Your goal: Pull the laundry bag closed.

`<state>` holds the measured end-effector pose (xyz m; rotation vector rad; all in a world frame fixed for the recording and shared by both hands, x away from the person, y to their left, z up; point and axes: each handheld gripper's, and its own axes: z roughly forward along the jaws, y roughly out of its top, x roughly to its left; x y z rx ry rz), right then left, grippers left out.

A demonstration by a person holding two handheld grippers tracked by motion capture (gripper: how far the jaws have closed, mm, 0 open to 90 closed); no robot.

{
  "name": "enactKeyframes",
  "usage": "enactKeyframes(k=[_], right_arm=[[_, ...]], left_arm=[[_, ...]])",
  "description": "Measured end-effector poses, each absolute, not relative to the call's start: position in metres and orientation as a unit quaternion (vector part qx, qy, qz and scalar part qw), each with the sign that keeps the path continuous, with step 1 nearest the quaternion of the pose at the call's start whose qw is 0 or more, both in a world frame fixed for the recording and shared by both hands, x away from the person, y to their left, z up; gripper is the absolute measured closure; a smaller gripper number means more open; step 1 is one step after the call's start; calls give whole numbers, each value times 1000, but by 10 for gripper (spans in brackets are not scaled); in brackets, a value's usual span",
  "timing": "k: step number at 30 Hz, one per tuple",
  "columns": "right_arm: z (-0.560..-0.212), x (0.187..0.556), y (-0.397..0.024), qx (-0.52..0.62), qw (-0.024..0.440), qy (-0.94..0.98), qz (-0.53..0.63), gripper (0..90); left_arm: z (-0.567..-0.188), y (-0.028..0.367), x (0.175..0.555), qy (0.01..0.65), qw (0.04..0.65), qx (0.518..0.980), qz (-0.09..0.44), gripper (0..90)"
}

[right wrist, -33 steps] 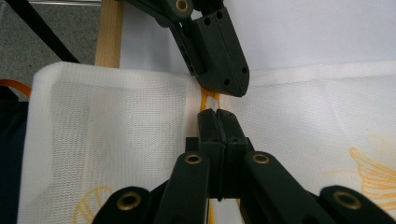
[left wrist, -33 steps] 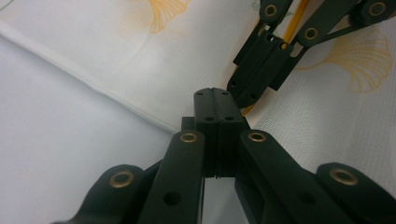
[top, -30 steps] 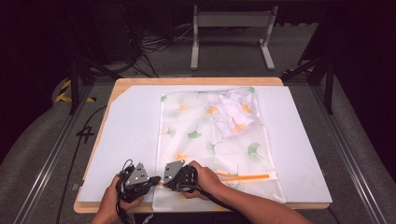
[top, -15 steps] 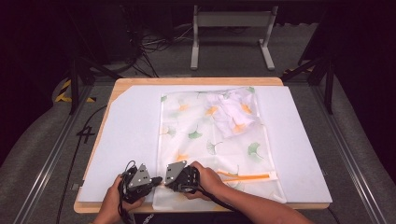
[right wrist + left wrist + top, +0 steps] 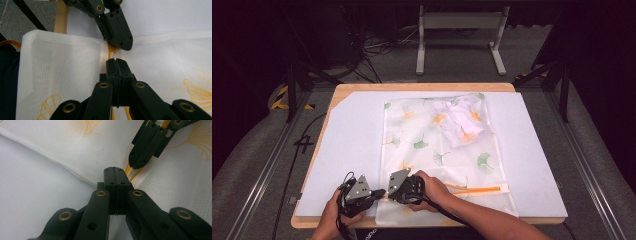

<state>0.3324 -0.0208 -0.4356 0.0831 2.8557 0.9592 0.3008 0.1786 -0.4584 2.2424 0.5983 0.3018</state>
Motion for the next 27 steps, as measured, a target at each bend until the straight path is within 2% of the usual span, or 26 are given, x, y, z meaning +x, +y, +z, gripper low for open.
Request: enactKeyframes(k=[10,14,27], right_arm=[[-438,339,-15,30,43,943,328,857],[-440,341,-14,34,39,942,332,889],[-438,334,-24,18,58,942,330,900]], left_arm=[[-458,179,301,234,390,883,116,900],[-459,180,302,234,392,882,115,900],[-458,180,303,232,391,884,112,900]])
